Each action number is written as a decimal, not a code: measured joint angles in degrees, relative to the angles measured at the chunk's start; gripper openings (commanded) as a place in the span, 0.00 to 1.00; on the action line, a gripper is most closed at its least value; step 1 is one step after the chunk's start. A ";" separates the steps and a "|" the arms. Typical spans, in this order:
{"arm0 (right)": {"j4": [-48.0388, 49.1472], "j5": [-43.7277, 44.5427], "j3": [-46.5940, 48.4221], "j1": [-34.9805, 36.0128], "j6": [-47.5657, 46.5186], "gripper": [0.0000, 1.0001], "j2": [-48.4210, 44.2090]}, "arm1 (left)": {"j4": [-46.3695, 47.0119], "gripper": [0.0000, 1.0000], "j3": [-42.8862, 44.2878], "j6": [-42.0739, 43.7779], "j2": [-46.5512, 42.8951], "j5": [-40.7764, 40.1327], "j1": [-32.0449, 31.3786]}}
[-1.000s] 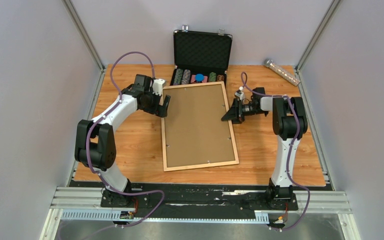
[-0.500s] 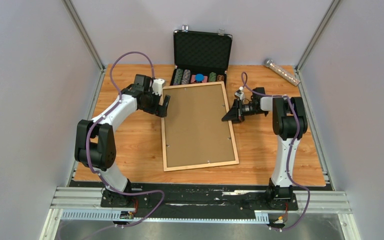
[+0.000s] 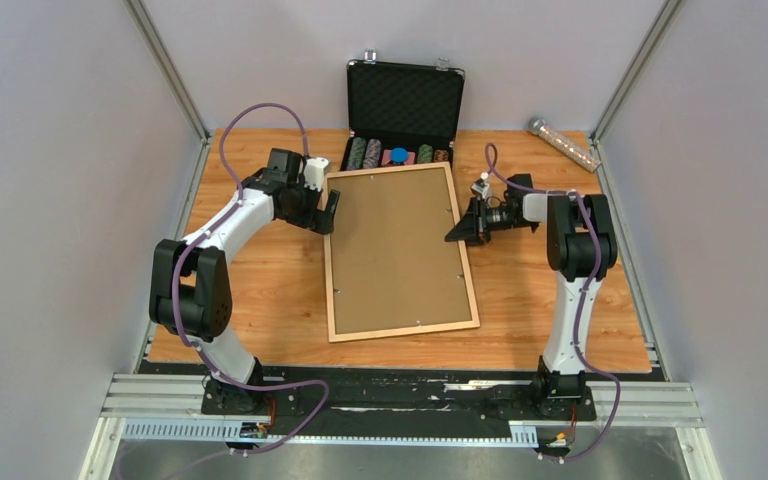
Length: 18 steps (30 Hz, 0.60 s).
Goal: Put the photo into the frame
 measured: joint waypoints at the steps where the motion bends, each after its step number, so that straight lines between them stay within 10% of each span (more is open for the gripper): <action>1: -0.04 0.11 -0.11 -0.11 0.15 0.00 -0.31 | -0.02 1.00 0.00 0.00 0.00 -0.02 0.02; 18: -3.28 2.69 -0.42 -0.48 3.17 0.00 -8.87 | -0.04 1.00 0.00 0.00 0.00 0.04 0.35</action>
